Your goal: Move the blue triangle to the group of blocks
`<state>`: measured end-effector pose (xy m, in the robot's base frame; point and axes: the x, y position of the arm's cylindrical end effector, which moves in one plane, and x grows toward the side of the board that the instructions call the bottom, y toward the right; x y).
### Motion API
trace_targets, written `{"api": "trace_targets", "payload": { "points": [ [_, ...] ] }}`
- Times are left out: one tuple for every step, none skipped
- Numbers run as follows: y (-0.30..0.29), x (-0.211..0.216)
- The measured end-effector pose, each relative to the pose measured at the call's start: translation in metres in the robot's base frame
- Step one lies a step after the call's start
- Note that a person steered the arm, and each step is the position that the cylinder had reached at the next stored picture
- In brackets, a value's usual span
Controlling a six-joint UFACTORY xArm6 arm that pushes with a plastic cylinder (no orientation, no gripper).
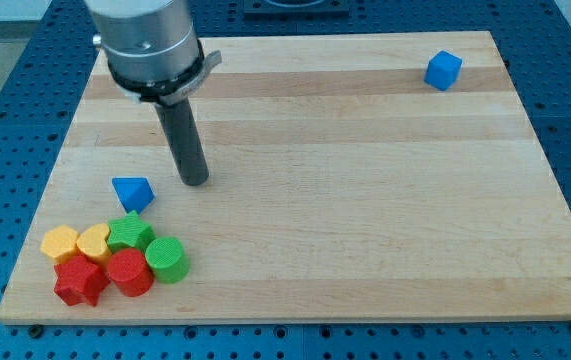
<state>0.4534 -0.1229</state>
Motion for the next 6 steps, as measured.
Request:
{"api": "trace_targets", "payload": {
  "points": [
    [-0.035,0.000],
    [-0.095,0.023],
    [-0.107,0.036],
    [-0.107,0.042],
    [-0.107,0.046],
    [-0.102,0.043]
  ]
}}
